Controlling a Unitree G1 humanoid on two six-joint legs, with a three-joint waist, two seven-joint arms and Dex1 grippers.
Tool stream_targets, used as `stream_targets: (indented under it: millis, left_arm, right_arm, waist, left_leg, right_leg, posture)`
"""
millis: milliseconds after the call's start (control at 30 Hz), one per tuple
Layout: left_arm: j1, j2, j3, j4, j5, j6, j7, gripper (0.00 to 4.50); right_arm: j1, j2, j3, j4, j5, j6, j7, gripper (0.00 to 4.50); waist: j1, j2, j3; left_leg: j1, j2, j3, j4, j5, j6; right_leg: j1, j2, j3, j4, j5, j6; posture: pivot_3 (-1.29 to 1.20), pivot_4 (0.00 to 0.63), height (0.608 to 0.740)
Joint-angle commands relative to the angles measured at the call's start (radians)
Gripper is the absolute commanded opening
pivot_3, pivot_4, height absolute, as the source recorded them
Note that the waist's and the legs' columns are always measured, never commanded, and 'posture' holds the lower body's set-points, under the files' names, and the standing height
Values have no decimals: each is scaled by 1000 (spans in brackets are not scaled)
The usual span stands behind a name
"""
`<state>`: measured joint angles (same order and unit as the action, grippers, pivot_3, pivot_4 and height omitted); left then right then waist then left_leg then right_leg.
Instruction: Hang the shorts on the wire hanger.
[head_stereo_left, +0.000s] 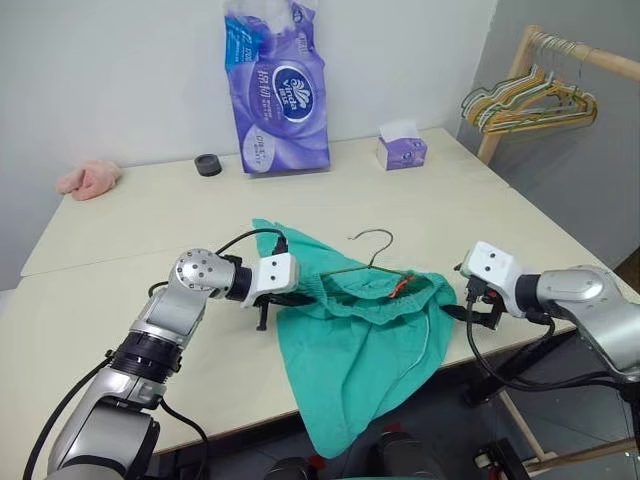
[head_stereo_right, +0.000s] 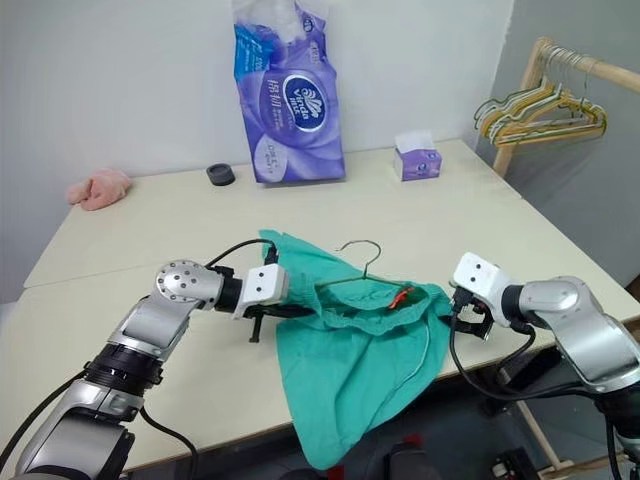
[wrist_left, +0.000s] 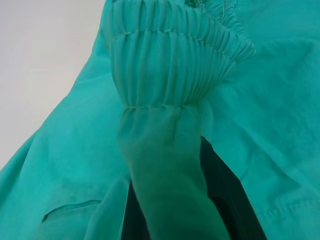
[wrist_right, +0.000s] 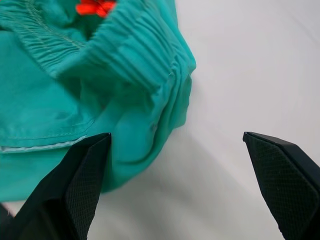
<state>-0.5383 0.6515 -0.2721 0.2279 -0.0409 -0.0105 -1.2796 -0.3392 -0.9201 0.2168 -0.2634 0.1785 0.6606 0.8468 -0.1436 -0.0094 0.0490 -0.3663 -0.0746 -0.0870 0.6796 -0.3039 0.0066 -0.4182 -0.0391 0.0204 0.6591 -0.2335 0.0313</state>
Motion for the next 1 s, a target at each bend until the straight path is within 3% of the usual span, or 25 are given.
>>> stream_targets:
  millis: [33,400,500,867,1000]
  left_arm:
    - [-19,4,7,-19,-2,-15,-1,10]
    - [-6,-15,19,-50,-49,5,-11,10]
    - [-2,-14,19,-61,-56,13,-13,10]
    - [11,-6,16,-74,-58,13,-26,10]
    - [6,-13,8,-66,-41,1,-10,10]
  right_arm:
    - [-61,22,26,25,-27,-23,30,4500]
    - [-236,106,175,254,-142,-138,163,4500]
    - [-251,120,179,255,-145,-144,191,3956]
    - [-231,97,166,133,-131,-94,281,177]
    - [-221,92,161,91,-124,-67,296,0]
  waist:
    - [-1,0,0]
    - [-2,0,-1]
    - [-4,1,-1]
    - [-4,1,-1]
    - [-5,1,-1]
  left_leg:
    - [0,0,0,0,0,0]
    - [0,0,0,0,0,-1]
    - [0,0,0,0,0,-1]
    - [0,0,0,0,0,-1]
    - [0,0,-1,0,0,0]
  right_leg:
    - [0,0,0,0,0,0]
    - [0,0,0,0,0,0]
    - [0,0,0,0,0,0]
    - [-1,0,0,0,0,0]
    - [-1,0,0,0,0,0]
  posture:
    - [-234,5,740]
    - [-223,4,740]
    - [-221,4,740]
    - [-226,4,740]
    - [-236,3,740]
